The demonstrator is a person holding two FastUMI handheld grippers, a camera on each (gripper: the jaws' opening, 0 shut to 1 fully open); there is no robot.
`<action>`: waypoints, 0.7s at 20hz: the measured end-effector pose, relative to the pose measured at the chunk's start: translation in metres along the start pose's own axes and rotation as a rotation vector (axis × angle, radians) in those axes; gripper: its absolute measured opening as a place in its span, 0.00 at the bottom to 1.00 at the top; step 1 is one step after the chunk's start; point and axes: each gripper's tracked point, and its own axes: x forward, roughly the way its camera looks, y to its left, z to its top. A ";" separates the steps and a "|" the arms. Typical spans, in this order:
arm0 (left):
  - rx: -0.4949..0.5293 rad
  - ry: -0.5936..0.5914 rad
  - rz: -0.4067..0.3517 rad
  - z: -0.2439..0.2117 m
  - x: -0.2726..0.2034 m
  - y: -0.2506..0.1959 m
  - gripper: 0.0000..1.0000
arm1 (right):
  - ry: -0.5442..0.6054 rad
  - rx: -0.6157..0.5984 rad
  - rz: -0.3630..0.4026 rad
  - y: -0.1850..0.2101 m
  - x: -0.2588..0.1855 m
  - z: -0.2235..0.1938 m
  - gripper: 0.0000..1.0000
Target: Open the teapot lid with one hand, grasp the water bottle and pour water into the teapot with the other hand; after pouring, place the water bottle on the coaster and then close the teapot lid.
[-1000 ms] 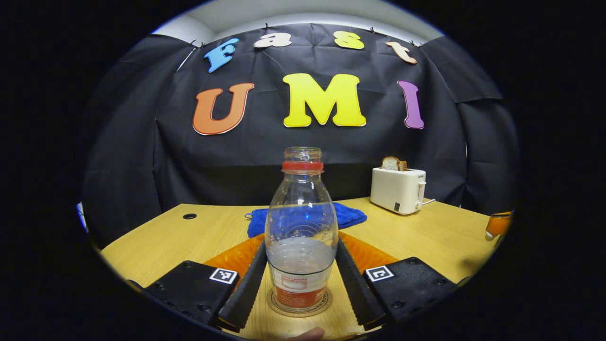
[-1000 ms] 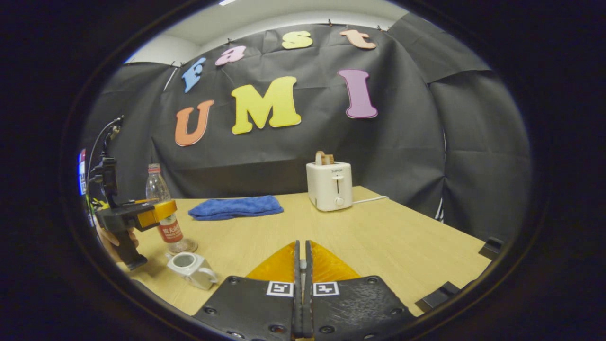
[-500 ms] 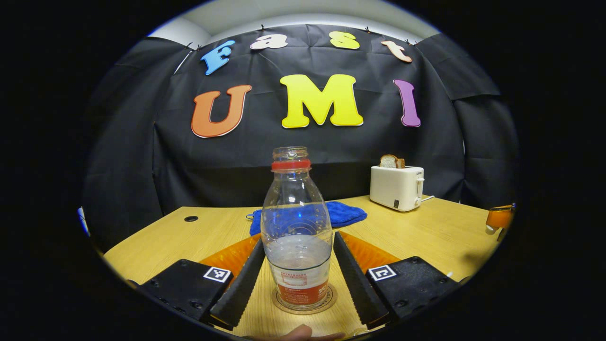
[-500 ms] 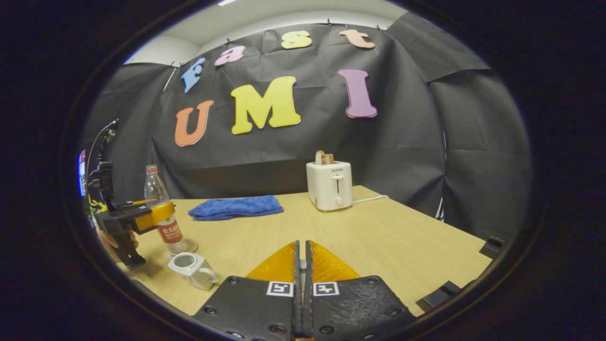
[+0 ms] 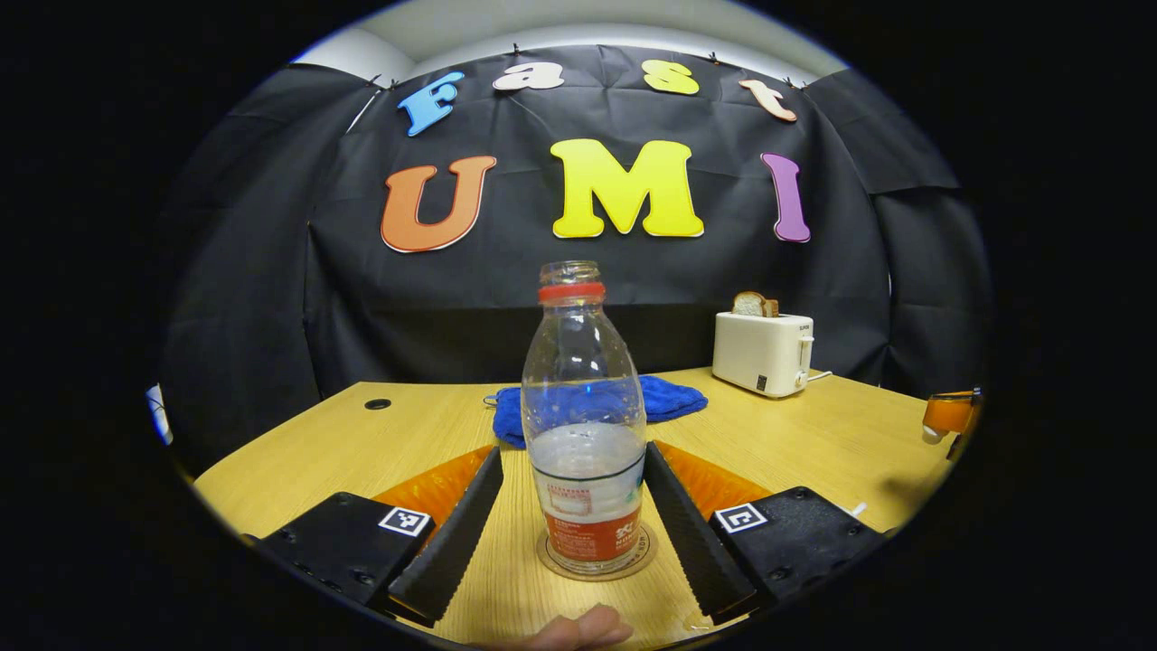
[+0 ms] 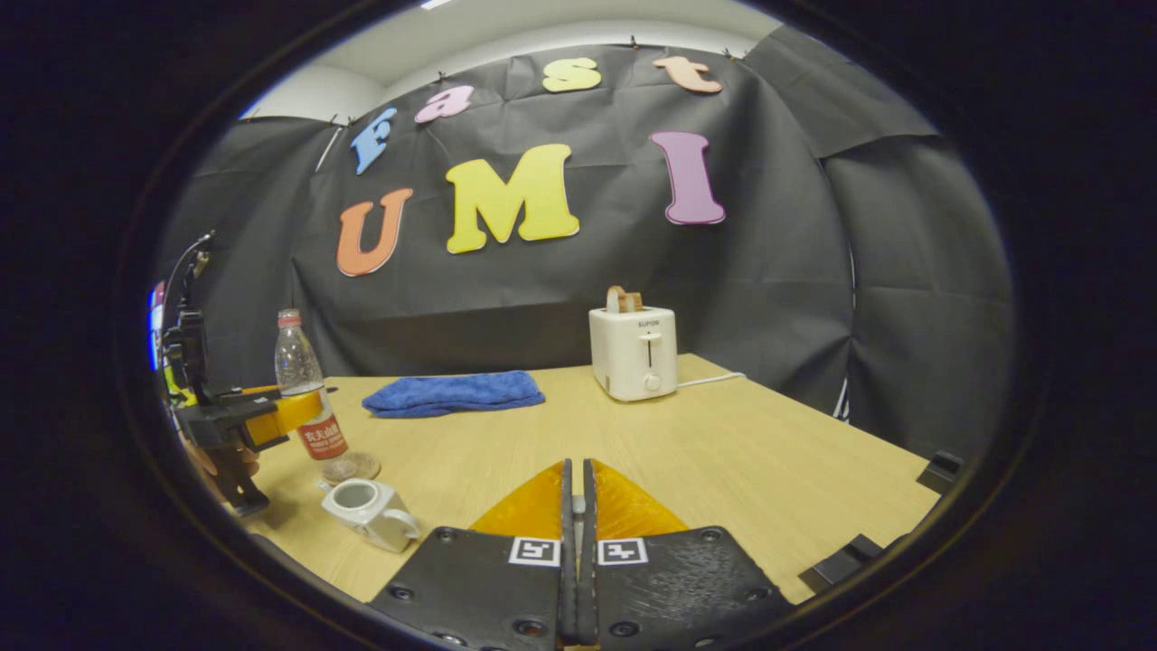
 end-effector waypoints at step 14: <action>-0.001 0.039 0.093 -0.018 -0.066 0.005 0.98 | 0.016 -0.113 0.161 0.073 -0.007 -0.002 0.02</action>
